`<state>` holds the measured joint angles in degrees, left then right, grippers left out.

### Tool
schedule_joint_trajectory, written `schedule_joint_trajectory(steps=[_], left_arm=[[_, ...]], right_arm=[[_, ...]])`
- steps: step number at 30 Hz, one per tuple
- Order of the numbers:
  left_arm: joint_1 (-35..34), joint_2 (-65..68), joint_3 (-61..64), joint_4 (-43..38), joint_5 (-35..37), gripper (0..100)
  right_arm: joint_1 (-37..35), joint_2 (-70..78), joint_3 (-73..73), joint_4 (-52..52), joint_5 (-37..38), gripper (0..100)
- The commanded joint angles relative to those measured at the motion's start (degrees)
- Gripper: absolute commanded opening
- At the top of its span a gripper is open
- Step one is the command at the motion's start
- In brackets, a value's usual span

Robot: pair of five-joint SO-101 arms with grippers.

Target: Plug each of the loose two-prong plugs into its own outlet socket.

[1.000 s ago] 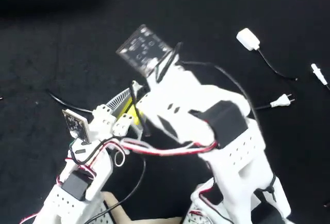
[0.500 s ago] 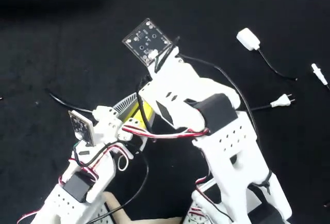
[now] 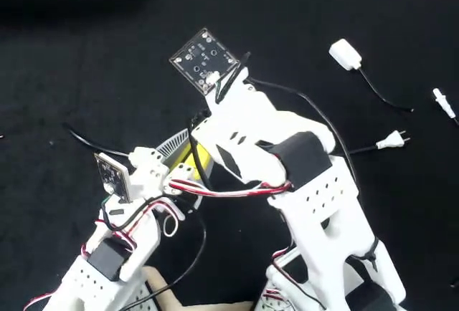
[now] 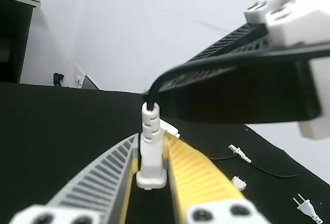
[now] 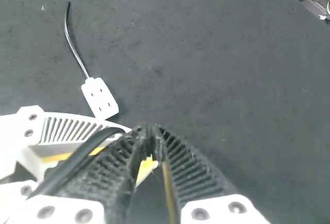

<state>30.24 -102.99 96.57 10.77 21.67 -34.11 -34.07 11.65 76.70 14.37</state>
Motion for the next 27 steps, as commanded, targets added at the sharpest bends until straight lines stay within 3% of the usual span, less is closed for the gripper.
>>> schedule_joint_trajectory(steps=[1, 8, 16, 20, 23, 27], left_arm=[[0.1, -0.3, 0.9, 1.5, -0.2, 3], [0.3, -0.3, 0.9, 1.7, -0.3, 3], [0.3, -0.3, 0.9, 1.8, -0.3, 3], [-0.1, -0.3, 0.9, 2.0, -0.5, 3], [-0.1, -0.3, 0.9, 2.0, -3.2, 3], [0.4, -0.3, 0.9, 2.0, -3.7, 3]], right_arm=[[-5.3, -0.7, -2.3, 2.0, 3.7, 1.1], [-15.5, -0.6, -3.6, 8.4, 7.8, 1.1], [-15.6, -1.3, -3.9, 9.8, 9.4, 1.1], [-12.1, -4.8, -6.5, 12.4, 9.4, 1.1], [-5.6, -8.5, -7.1, 12.0, 9.8, 1.1], [1.7, -9.7, -4.4, 10.3, 16.7, 1.1]])
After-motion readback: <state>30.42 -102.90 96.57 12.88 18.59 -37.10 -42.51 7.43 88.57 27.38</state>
